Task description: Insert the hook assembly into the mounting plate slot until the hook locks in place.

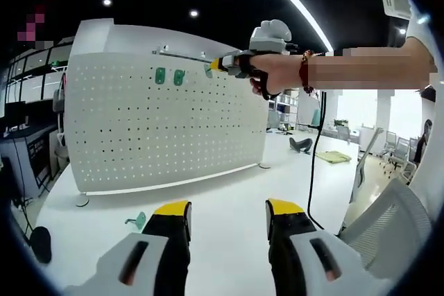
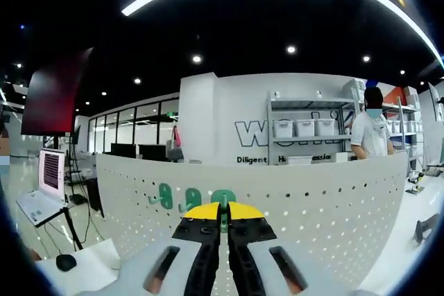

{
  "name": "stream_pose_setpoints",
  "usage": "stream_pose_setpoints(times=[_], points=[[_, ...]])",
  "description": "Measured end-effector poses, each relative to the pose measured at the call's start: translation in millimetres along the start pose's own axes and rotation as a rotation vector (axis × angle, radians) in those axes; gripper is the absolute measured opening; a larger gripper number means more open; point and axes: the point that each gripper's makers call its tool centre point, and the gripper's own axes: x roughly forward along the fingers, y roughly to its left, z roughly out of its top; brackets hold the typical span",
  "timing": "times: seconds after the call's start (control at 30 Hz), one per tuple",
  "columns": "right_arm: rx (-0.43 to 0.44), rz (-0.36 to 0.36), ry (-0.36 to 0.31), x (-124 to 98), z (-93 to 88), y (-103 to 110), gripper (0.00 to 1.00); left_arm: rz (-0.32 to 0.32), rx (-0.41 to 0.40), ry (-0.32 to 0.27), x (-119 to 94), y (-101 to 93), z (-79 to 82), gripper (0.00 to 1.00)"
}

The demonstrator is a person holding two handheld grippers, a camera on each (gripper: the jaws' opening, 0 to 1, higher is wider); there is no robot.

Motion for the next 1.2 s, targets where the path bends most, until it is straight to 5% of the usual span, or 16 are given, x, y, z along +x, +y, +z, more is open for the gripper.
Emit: stream_pose_setpoints(times=[1.2], points=[[-0.004,-0.019,0.034,39.7,-6.3,-4.6,0.01,0.01,-0.029,0.004,-2.0,7.9,-3.5,0.43]])
